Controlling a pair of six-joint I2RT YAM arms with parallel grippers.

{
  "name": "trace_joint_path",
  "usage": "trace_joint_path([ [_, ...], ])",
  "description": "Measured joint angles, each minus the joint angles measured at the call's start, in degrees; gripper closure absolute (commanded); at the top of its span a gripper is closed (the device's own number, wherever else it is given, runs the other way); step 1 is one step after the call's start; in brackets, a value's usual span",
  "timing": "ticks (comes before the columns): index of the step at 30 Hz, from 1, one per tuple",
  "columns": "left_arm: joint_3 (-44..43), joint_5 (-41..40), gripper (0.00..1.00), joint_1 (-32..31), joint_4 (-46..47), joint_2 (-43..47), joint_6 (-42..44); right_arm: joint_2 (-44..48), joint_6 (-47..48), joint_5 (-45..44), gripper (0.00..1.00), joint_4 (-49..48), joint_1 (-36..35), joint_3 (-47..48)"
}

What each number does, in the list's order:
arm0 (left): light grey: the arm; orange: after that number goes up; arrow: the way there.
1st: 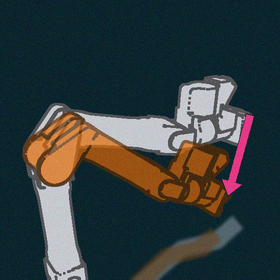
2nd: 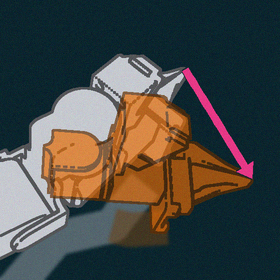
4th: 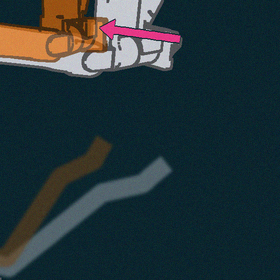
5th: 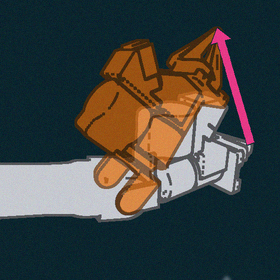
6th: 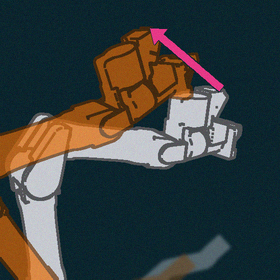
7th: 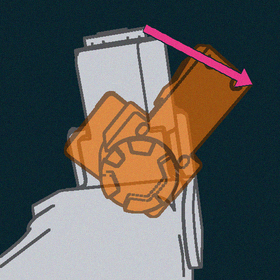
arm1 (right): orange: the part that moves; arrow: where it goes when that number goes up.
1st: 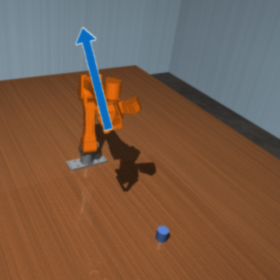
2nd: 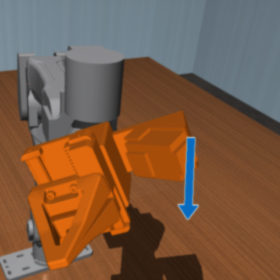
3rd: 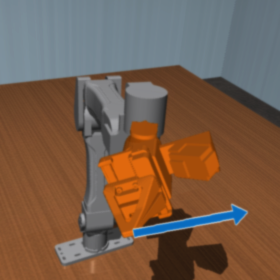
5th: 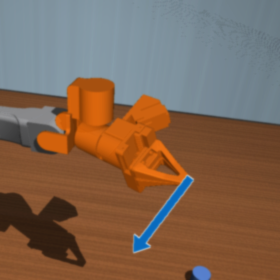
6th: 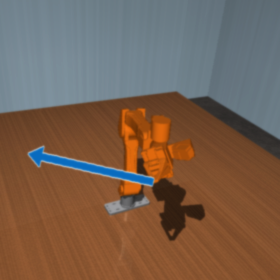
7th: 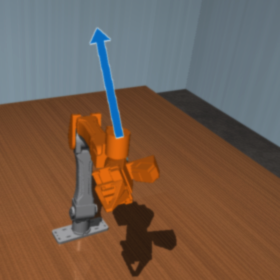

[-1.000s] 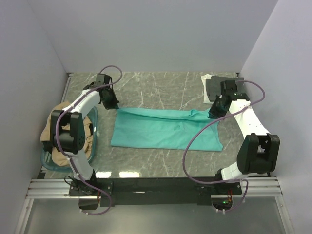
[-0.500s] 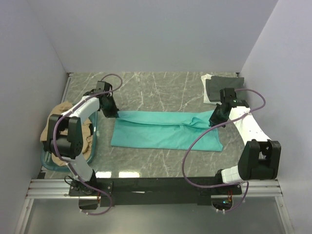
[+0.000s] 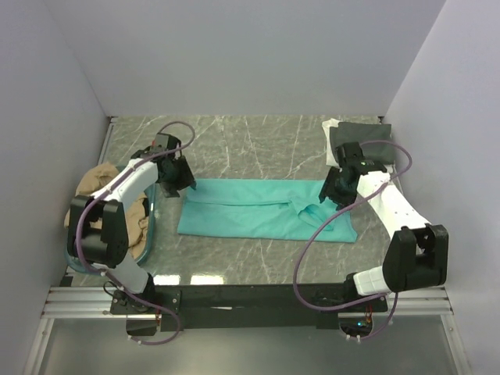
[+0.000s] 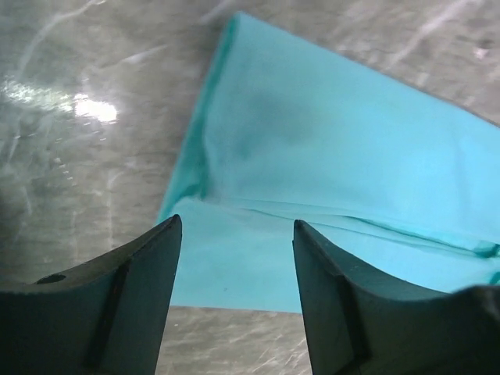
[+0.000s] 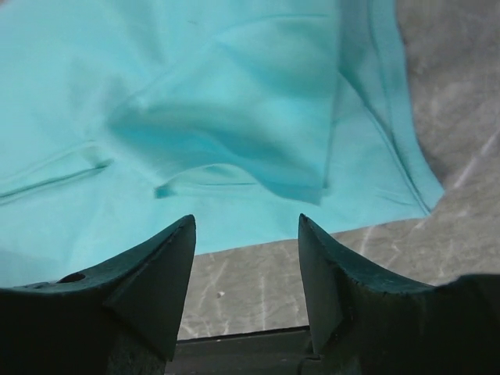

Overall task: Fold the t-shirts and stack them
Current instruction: Fold the tshirt

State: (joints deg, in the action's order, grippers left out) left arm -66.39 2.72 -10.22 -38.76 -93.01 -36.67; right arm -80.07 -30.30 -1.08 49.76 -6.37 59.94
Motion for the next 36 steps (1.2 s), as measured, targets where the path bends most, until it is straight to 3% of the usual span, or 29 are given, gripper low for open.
trace_joint_path([
  [5, -2.7, -1.5, 0.29, -5.9, 1.1, 0.5, -0.9, 0.0, 0.3, 1.3, 0.37, -1.7, -3.1, 5.9],
  [9, -5.4, -0.1, 0.30, -11.1, 5.1, -1.0, -2.6, -0.4, 1.5, 3.5, 0.37, -6.3, -3.9, 10.4],
  [14, -11.6, 3.1, 0.31, -12.2, 9.7, -9.5, -3.7, -4.4, 2.5, 4.9, 0.37, -10.3, -4.0, 15.7],
  [19, -11.4, 4.0, 0.31, -12.2, 10.9, -16.1, -4.2, -8.2, 2.7, 6.4, 0.37, -12.5, -4.0, 15.7],
  [23, -6.3, 3.7, 0.30, -12.1, 12.3, -16.5, -5.4, -9.9, 2.4, 8.1, 0.37, -14.2, -4.0, 14.5],
  [36, 9.2, 0.2, 0.31, -12.0, 20.3, -5.4, -9.9, -14.6, 1.4, 11.1, 0.37, -17.5, -4.0, 8.2],
])
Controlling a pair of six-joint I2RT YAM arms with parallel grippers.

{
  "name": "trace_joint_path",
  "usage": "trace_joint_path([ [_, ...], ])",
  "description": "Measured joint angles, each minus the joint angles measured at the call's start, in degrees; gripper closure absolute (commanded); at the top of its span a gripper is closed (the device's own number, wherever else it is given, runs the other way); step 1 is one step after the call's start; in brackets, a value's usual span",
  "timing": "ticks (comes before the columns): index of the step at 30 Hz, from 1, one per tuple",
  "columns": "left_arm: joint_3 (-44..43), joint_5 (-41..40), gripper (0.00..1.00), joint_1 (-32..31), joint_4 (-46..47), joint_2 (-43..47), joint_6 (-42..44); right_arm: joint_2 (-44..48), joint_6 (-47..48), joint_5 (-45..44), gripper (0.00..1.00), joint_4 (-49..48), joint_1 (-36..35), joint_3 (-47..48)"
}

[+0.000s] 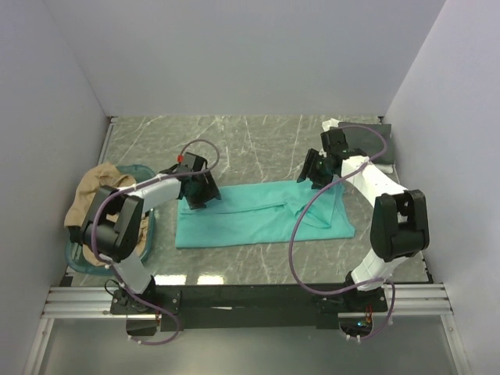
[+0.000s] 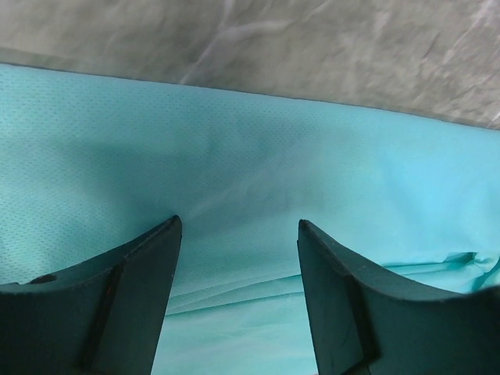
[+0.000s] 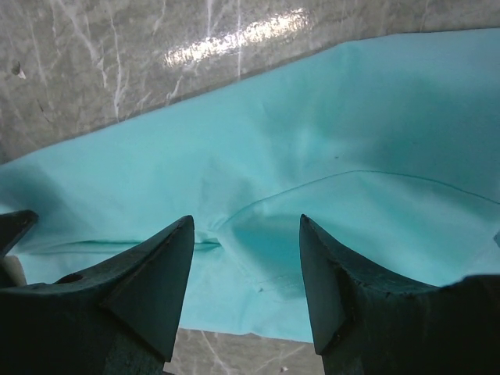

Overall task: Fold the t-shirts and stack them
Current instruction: Fold the tshirt

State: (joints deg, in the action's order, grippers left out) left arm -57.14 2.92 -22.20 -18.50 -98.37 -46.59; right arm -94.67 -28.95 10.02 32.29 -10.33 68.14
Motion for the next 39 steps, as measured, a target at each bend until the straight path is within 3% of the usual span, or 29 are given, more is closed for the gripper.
trace_joint_path([
  [7, 6.3, -2.5, 0.31, 0.0, -0.5, 6.0, -2.3, -2.2, -0.2, 0.0, 0.37, -1.7, 0.0, -1.0],
  [15, 7.9, -3.5, 0.31, 0.0, -1.4, 7.7, -2.8, -9.7, -0.2, -0.7, 0.37, -2.7, 0.0, -1.3],
  [25, 13.3, -3.9, 0.31, 0.0, -2.3, 13.6, -4.8, -18.3, -1.0, 0.4, 0.37, -3.0, -0.3, 9.2],
  [39, 14.5, -5.4, 0.30, -1.0, -12.8, 20.3, -5.6, -19.1, -0.2, -1.6, 0.37, -0.4, -0.7, 12.3],
])
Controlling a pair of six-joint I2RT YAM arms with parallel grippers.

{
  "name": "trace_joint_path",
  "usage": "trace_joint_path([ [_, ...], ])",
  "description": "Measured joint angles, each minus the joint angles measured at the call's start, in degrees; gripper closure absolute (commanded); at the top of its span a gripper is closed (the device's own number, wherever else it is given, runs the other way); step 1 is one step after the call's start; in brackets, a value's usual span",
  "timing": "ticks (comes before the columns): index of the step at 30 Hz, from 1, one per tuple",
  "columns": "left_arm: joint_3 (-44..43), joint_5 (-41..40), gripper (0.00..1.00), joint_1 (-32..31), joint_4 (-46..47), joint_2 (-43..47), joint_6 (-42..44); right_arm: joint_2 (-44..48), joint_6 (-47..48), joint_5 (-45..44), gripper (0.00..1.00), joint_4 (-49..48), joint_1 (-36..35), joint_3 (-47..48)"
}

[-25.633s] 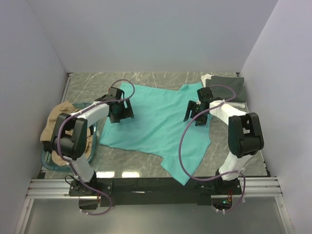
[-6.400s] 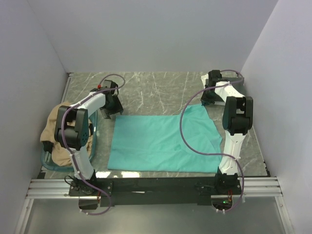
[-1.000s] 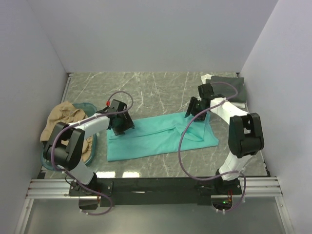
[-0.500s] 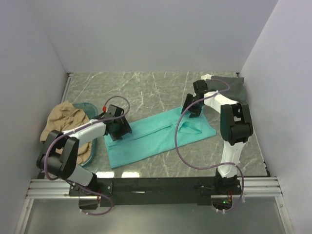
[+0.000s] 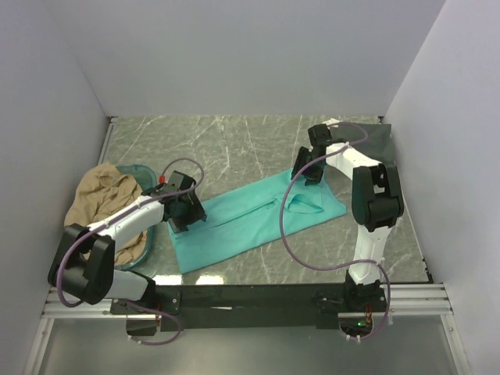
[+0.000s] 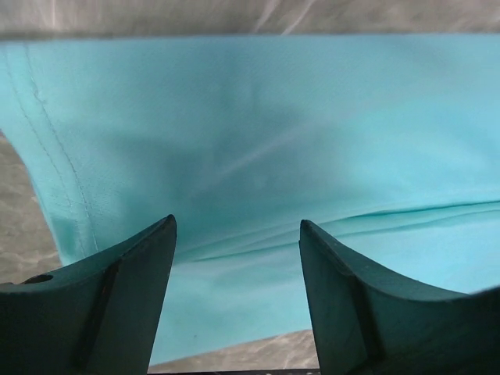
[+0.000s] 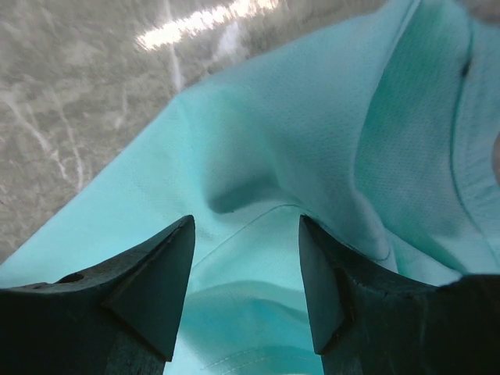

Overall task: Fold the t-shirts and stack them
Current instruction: Fold the tshirt

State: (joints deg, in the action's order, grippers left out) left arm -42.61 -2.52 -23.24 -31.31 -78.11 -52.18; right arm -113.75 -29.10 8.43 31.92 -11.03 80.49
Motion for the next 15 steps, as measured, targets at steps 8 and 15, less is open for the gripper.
trace_joint_path([
  [8, -10.5, -1.9, 0.30, -0.5, -2.7, 0.4, 1.9, 3.7, 2.0, -2.0, 0.37, 3.3, 0.0, 4.9],
  [15, -12.1, -0.5, 0.30, -2.5, -0.7, -4.3, 3.0, 13.6, 2.2, -1.6, 0.37, 3.4, -1.9, -2.0],
])
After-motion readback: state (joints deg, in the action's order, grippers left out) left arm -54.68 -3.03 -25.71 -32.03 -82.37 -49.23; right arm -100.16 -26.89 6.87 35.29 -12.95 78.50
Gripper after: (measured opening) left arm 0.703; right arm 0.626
